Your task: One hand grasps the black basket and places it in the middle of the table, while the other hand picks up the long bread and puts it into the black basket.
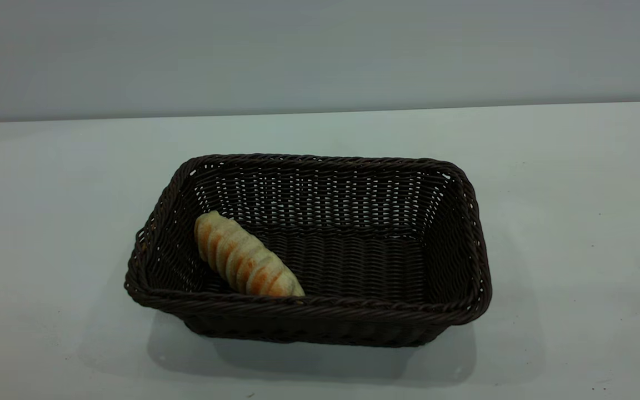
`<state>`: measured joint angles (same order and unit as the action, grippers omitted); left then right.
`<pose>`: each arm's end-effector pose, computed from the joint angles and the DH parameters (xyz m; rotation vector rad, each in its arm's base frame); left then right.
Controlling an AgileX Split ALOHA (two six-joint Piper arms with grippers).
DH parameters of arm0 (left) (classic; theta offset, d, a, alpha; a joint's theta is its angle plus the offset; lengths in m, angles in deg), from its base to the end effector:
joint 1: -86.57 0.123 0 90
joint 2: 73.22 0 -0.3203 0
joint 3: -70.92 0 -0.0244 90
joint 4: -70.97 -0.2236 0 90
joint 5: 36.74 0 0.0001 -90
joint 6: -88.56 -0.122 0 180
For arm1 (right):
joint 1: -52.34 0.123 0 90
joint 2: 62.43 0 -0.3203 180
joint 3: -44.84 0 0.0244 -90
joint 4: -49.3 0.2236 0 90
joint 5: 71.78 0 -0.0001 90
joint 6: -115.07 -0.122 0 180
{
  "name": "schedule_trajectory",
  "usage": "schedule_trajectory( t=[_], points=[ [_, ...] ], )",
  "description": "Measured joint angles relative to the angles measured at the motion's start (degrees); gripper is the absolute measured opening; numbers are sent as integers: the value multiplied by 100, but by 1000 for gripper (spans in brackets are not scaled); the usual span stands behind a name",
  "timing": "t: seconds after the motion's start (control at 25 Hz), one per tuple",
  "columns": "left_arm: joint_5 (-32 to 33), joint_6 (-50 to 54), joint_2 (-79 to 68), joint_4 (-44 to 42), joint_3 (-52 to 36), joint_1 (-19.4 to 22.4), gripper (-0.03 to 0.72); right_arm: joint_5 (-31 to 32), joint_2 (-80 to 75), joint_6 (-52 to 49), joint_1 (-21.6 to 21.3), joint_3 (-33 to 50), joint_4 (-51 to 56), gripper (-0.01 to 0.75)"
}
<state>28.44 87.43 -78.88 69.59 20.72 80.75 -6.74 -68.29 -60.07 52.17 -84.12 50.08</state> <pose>-0.0424 0.0070 0.2373 0.1257 2.1086 -0.0198 -0.0412 0.0016 0.2336 -0.0883 2.1265 -0.0353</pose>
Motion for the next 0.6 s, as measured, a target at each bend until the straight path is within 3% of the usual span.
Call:
schedule_trajectory(
  t=[0.6],
  points=[
    [0,63,0,7,0,0,509,0,0,0,0,0,0,483]
  ],
)
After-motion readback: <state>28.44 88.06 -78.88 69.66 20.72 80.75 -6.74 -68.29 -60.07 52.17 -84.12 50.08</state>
